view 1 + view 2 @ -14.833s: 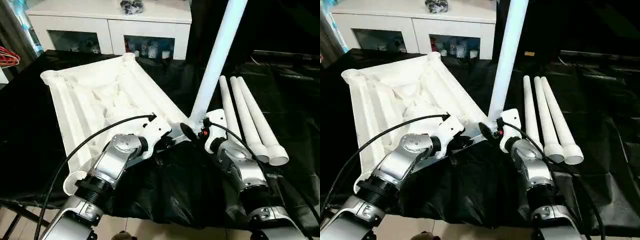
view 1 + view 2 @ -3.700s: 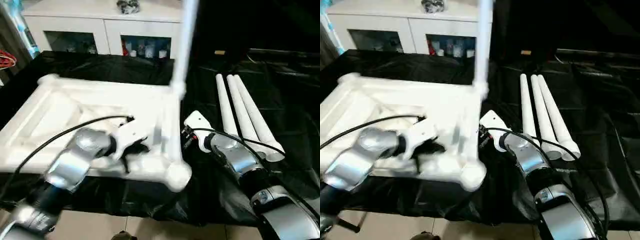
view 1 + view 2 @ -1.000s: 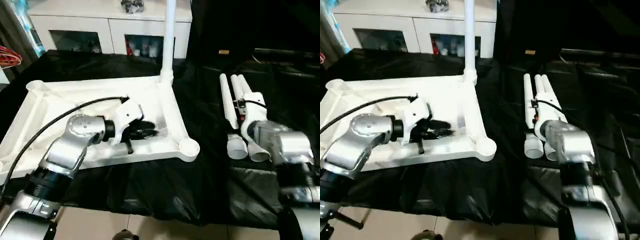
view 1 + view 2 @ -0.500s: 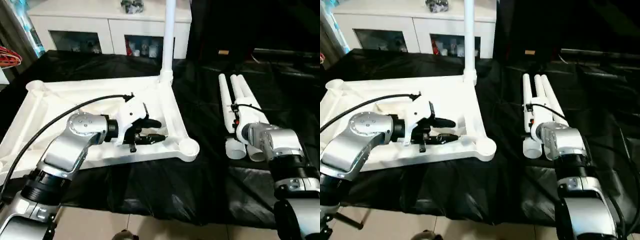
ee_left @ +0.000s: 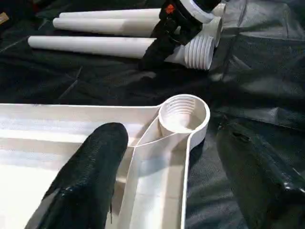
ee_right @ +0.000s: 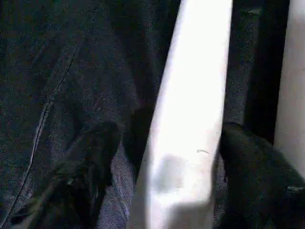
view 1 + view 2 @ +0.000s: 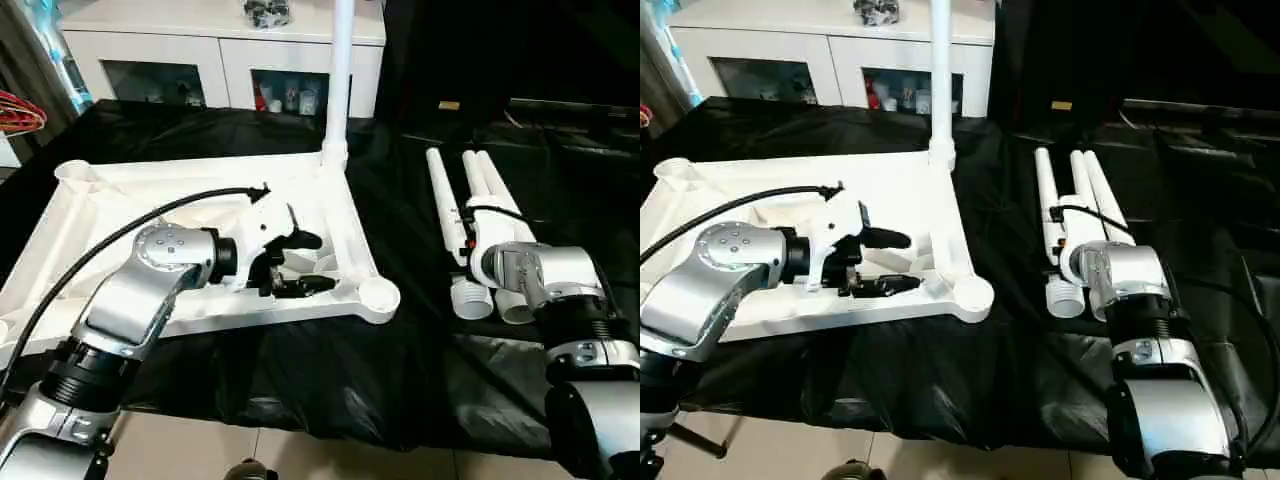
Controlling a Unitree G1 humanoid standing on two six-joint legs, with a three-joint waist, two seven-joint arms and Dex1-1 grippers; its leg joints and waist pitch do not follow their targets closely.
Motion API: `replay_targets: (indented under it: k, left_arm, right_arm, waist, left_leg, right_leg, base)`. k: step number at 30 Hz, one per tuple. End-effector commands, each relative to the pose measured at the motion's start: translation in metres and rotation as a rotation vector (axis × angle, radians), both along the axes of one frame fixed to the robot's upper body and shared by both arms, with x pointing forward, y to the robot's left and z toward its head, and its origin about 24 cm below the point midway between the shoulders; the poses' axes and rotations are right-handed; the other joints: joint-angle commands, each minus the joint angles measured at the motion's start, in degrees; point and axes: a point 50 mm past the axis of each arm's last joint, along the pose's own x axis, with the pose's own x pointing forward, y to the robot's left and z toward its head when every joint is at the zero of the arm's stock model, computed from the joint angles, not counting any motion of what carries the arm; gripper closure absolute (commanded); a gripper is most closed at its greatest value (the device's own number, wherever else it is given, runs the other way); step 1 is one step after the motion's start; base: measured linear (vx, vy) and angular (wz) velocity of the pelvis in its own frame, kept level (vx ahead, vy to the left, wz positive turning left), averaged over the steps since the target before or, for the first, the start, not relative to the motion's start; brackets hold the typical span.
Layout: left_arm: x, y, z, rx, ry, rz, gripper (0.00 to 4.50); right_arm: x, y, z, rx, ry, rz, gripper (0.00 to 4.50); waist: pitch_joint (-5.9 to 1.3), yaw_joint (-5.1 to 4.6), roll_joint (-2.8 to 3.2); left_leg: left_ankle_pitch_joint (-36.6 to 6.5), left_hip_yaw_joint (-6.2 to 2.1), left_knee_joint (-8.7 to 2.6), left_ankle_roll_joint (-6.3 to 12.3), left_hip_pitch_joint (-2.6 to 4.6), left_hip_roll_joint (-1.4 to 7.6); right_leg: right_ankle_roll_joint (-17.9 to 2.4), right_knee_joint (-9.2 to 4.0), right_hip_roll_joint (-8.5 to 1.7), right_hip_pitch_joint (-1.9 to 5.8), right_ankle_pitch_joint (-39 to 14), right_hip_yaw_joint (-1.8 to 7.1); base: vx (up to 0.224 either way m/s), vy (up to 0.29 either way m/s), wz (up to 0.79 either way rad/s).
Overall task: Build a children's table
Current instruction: Pick table leg
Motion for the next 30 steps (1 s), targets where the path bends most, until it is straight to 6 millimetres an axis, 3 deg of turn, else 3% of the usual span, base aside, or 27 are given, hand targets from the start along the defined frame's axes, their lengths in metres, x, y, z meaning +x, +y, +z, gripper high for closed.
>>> replay_targets:
  k: [1, 7, 17, 19, 20, 21, 23, 27, 30]
  left_arm:
    - [0.000, -0.001, 0.006, 0.010, -0.023, -0.007, 0.61]
    - [0.004, -0.001, 0.007, 0.004, -0.045, 0.026, 0.07]
    - [0.012, -0.001, 0.009, -0.031, -0.060, 0.101, 0.00]
    - [0.016, -0.002, 0.011, -0.055, -0.064, 0.156, 0.00]
    - [0.018, -0.002, 0.011, -0.066, -0.056, 0.179, 0.00]
    - [0.019, -0.003, 0.011, -0.072, -0.053, 0.185, 0.00]
    - [0.022, -0.005, 0.011, -0.085, -0.041, 0.212, 0.00]
    - [0.027, -0.009, 0.013, -0.115, -0.037, 0.260, 0.00]
    - [0.035, -0.021, 0.017, -0.197, 0.030, 0.346, 0.00]
  right_arm:
    - [-0.002, -0.001, -0.007, 0.022, 0.040, -0.028, 1.20]
    - [-0.002, -0.003, -0.008, 0.055, 0.040, -0.048, 1.67]
    - [-0.001, -0.008, -0.005, 0.054, -0.010, -0.051, 2.51]
    - [0.000, -0.008, 0.001, 0.084, -0.059, -0.054, 2.57]
    - [0.002, -0.008, 0.005, 0.104, -0.104, -0.047, 2.61]
    - [0.002, -0.008, 0.006, 0.118, -0.122, -0.045, 2.63]
    - [0.001, -0.009, 0.009, 0.157, -0.139, -0.049, 2.64]
    - [0.000, -0.009, 0.014, 0.209, -0.193, -0.035, 2.64]
    - [-0.003, -0.004, 0.030, 0.371, -0.361, 0.024, 2.64]
  waist:
    - [-3.91, 0.03, -0.07]
    - [-3.97, 0.04, -0.07]
    - [-3.99, 0.04, -0.08]
    - [-3.99, 0.06, -0.11]
    - [-3.98, 0.15, 0.18]
    - [-4.03, 0.14, -0.09]
    - [-4.13, 0.20, 0.14]
    - [-4.24, 0.23, -0.10]
    - [-4.25, 0.34, -0.20]
  left_leg:
    - [-9.4, -0.73, -3.81, -2.66, 1.21, 2.43]
    - [-9.2, -0.68, -3.77, -2.57, 1.21, 2.42]
    - [-9.3, -0.64, -3.69, -2.58, 1.21, 2.35]
    - [-9.4, -0.66, -3.69, -2.57, 1.18, 2.33]
    - [-9.6, -0.70, -3.70, -2.65, 1.24, 2.37]
    - [-9.4, -0.71, -3.67, -2.43, 1.15, 2.36]
    - [-8.4, -0.75, -3.58, -1.96, 1.07, 2.28]
    - [-7.3, -0.78, -3.49, -1.07, 0.89, 2.26]
    - [-7.4, -0.72, -3.30, -0.27, 0.95, 2.33]
  right_leg:
    - [-11.4, -4.06, -4.33, 2.62, -8.7, 2.40]
    - [-11.4, -4.03, -4.30, 2.65, -7.9, 2.39]
    - [-11.6, -4.05, -4.26, 2.68, -7.6, 2.37]
    - [-11.4, -4.09, -4.28, 2.77, -7.7, 2.40]
    - [-11.3, -4.08, -4.32, 2.72, -7.7, 2.40]
    - [-11.2, -4.10, -4.38, 2.85, -7.2, 2.40]
    - [-11.4, -3.94, -4.28, 2.93, -6.0, 2.38]
    - [-12.2, -3.86, -4.28, 3.14, -4.0, 2.24]
    - [-12.4, -3.89, -4.43, 3.19, -3.5, 2.31]
  base:
    - [0.000, 0.000, 0.00]
    - [0.000, 0.000, 0.00]
    - [0.000, 0.000, 0.00]
    - [0.000, 0.000, 0.00]
    - [0.000, 0.000, 0.00]
    - [0.000, 0.000, 0.00]
    - [0.000, 0.000, 0.00]
    - [0.000, 0.000, 0.00]
    - [0.000, 0.000, 0.00]
